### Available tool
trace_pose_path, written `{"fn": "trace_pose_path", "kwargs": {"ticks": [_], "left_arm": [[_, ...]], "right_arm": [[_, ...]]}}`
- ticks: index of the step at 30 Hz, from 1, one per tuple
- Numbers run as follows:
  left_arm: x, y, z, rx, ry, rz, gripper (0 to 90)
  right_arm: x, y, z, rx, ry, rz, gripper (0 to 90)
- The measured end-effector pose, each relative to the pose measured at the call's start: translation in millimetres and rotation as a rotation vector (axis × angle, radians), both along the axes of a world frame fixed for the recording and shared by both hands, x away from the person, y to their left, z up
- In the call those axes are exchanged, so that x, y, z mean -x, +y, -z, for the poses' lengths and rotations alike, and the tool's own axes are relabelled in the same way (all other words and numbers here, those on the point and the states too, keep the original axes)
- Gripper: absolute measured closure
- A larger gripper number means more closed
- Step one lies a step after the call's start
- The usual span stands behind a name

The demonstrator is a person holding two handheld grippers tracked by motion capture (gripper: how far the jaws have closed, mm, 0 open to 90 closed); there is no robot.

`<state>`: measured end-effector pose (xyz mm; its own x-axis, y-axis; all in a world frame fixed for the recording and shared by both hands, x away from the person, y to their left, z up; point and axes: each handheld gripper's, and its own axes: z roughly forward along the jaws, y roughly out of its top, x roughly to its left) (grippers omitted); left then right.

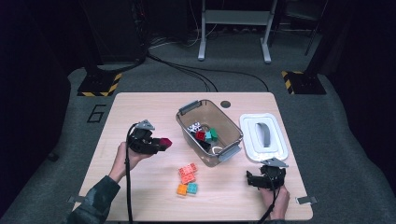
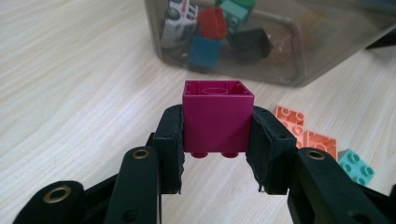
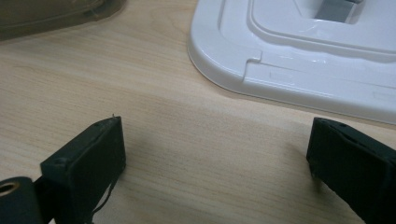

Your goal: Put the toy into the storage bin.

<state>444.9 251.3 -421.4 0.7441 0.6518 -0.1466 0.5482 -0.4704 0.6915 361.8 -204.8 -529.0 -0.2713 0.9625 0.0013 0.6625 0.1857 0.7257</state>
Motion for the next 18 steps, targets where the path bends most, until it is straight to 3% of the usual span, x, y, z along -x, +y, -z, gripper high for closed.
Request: {"fn": "trace_pose_path", "kwargs": {"ticks": [5, 9, 18], "left_arm": [[-3.4, 1.5, -7.0, 0.012, 0.004, 0.000, 59.1], [-7.7, 5.3, -17.9, 0.011, -0.015, 0.010, 59.1], [-20.2, 9.9, -35.6, 0.032, -0.004, 0.007, 59.1]], "right_arm": [[-0.1, -0.2, 0.0, 0.000, 0.000, -0.002, 3.7], [0.0, 0.0, 0.0, 0.000, -0.001, -0.001, 3.7], [0.1, -0.1, 0.0, 0.000, -0.001, -0.001, 3.8]]}}
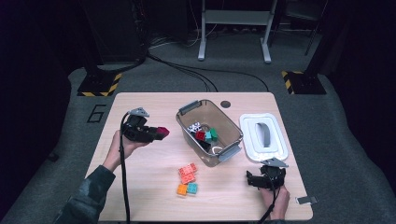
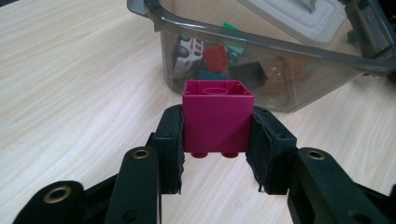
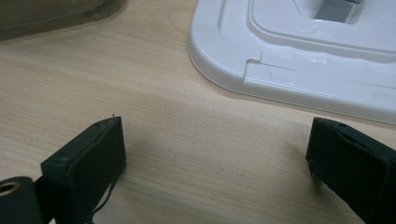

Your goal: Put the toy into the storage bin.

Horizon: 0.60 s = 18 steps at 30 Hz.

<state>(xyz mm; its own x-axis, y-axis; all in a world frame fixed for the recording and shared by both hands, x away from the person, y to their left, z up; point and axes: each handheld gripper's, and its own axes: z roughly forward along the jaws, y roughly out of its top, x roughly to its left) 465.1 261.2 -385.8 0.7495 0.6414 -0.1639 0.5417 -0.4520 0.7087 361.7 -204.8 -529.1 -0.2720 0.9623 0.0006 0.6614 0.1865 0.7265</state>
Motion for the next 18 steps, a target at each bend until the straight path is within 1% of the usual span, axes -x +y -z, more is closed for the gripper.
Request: {"fn": "trace_pose_path", "kwargs": {"ticks": [2, 3, 4, 5, 6, 8, 9, 10, 11, 13, 15, 16, 17, 18], "left_arm": [[-2.7, 0.0, -3.0, 0.007, 0.002, 0.005, 59.1], [-3.9, -0.4, -5.1, 0.003, 0.003, 0.006, 59.1], [-4.7, -1.7, -6.7, -0.003, -0.007, -0.001, 59.1], [-6.2, -1.6, -8.8, -0.008, -0.003, 0.010, 59.1], [-7.3, -2.3, -10.5, -0.013, -0.004, 0.010, 59.1], [-9.7, -3.5, -11.9, -0.003, -0.001, 0.008, 59.1], [-10.9, -3.9, -12.6, -0.004, 0.008, 0.015, 59.1], [-11.9, -4.5, -13.0, -0.001, 0.007, 0.017, 59.1], [-12.8, -5.0, -13.8, -0.012, 0.009, 0.021, 59.1], [-14.2, -6.0, -14.7, -0.008, 0.015, 0.026, 59.1], [-15.5, -6.1, -16.5, -0.015, 0.011, 0.036, 59.1], [-15.7, -6.3, -17.6, -0.012, 0.014, 0.037, 59.1], [-16.7, -5.9, -18.9, -0.014, 0.006, 0.043, 59.1], [-16.9, -6.3, -19.6, -0.007, 0.003, 0.038, 59.1]], "right_arm": [[0.0, -0.1, 0.0, 0.000, 0.000, 0.000, 3.8], [0.0, 0.0, 0.0, 0.000, 0.000, 0.000, 3.8], [0.0, 0.0, 0.0, -0.001, 0.000, 0.000, 3.8], [0.0, 0.0, 0.0, 0.000, 0.000, 0.000, 3.8], [0.0, 0.0, 0.0, 0.000, -0.001, 0.000, 3.8], [0.0, -0.1, 0.0, 0.000, -0.001, 0.000, 3.8], [0.0, 0.0, 0.0, 0.000, -0.001, 0.000, 3.8], [0.0, -0.1, 0.0, 0.000, -0.001, 0.000, 3.8], [0.0, 0.0, 0.0, -0.001, 0.000, 0.000, 3.8], [0.0, 0.0, 0.0, -0.001, 0.000, 0.000, 3.8], [0.0, -0.1, 0.0, -0.001, 0.000, -0.001, 3.8], [0.0, 0.0, 0.0, -0.001, 0.000, 0.000, 3.8], [-0.1, 0.0, 0.0, -0.001, 0.000, 0.000, 3.8], [0.0, 0.0, 0.0, 0.000, 0.000, 0.000, 3.8]]}}
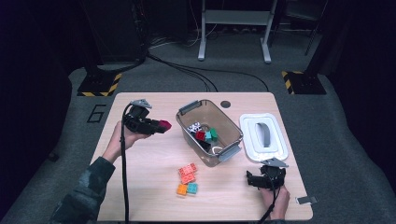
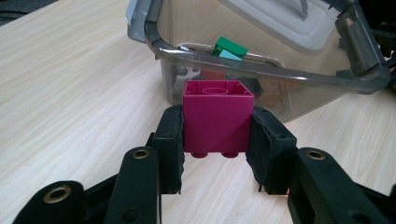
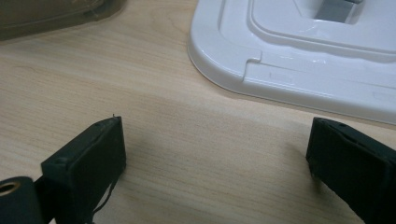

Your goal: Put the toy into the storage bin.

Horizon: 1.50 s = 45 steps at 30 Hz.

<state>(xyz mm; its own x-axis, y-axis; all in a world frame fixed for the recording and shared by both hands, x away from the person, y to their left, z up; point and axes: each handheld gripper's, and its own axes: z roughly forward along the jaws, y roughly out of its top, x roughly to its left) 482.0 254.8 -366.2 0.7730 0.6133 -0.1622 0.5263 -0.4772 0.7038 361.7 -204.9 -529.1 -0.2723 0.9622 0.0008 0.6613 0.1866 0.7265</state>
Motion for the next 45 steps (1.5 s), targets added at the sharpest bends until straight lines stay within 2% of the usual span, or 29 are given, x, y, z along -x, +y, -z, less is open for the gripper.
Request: {"fn": "trace_pose_path", "kwargs": {"ticks": [8, 19, 23, 28, 32, 37, 43, 45], "left_arm": [[-7.4, -1.3, -8.7, 0.006, 0.007, 0.015, 59.1], [-14.9, -5.2, -20.7, -0.015, 0.016, 0.022, 59.1], [-18.9, -12.3, -28.2, -0.043, 0.008, 0.029, 59.1], [-28.6, -19.2, -33.9, -0.073, 0.018, 0.033, 59.1], [-37.8, -26.8, -38.7, -0.124, 0.033, 0.054, 59.0], [-44.1, -39.1, -41.6, -0.168, 0.038, 0.064, 59.0], [-49.0, -59.1, -45.5, -0.222, 0.051, 0.085, 59.0], [-50.4, -67.5, -44.7, -0.256, 0.054, 0.094, 59.0]], "right_arm": [[-0.1, 0.0, 0.0, -0.001, 0.000, 0.001, 3.8], [-0.2, -0.1, 0.0, -0.001, 0.001, 0.001, 3.8], [-0.2, -0.1, 0.0, -0.003, 0.000, 0.002, 4.0], [-0.2, -0.2, 0.0, -0.003, 0.000, 0.001, 4.0], [-0.2, -0.2, 0.0, -0.003, 0.000, 0.001, 4.0], [-0.2, -0.1, -0.1, -0.003, 0.000, 0.002, 4.0], [-0.2, -0.1, 0.0, -0.002, 0.000, 0.002, 4.0], [-0.1, -0.1, 0.0, -0.002, 0.000, 0.002, 4.0]]}}
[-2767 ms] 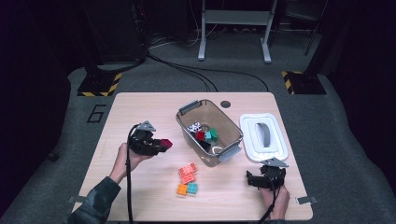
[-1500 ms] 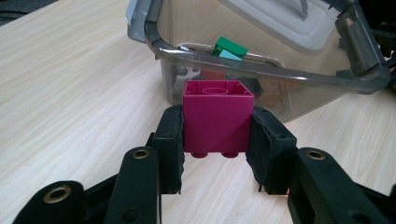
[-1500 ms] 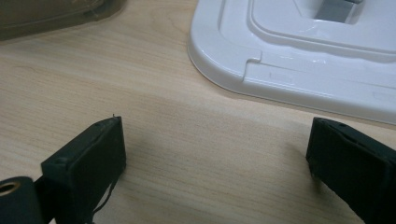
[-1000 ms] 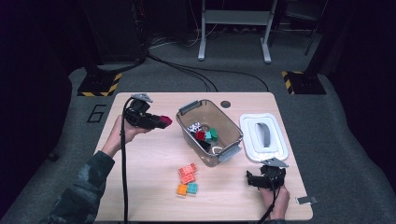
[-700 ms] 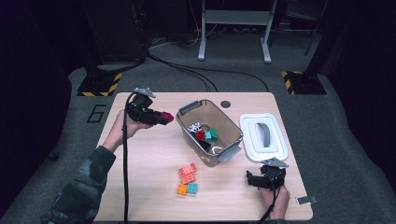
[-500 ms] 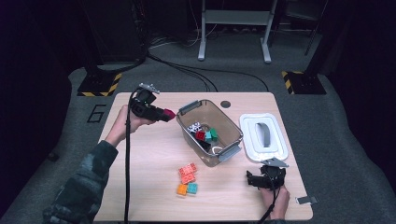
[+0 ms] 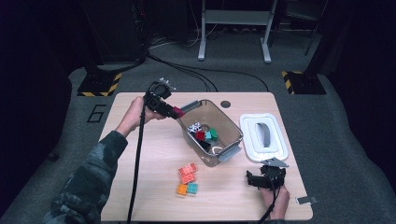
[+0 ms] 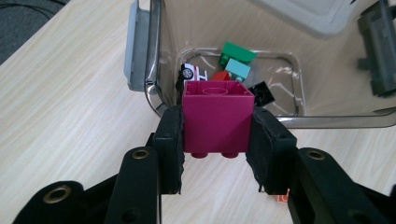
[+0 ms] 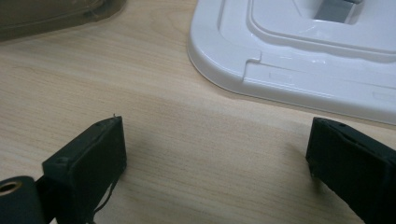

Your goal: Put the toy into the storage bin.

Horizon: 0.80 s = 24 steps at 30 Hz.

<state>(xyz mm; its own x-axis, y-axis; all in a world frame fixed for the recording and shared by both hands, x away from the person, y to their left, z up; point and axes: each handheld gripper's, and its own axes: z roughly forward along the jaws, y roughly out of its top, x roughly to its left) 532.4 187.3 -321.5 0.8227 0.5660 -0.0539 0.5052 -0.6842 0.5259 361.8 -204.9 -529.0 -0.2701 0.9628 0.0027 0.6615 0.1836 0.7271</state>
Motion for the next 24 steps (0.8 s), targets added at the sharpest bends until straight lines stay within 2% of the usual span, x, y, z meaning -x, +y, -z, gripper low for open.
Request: {"fn": "trace_pose_path", "kwargs": {"ticks": [11, 18, 24], "left_arm": [[-8.9, -30.5, 5.5, -0.098, 0.031, 0.035, 58.9], [-16.2, -44.8, 16.3, -0.170, 0.057, 0.032, 58.9], [-20.2, -57.1, 24.3, -0.211, 0.080, 0.029, 58.9]], "right_arm": [[0.0, 0.0, 0.0, 0.000, 0.000, 0.000, 4.0], [0.1, 0.0, 0.0, 0.001, -0.001, -0.002, 4.1], [0.1, 0.0, 0.0, 0.002, -0.002, -0.003, 4.2]]}}
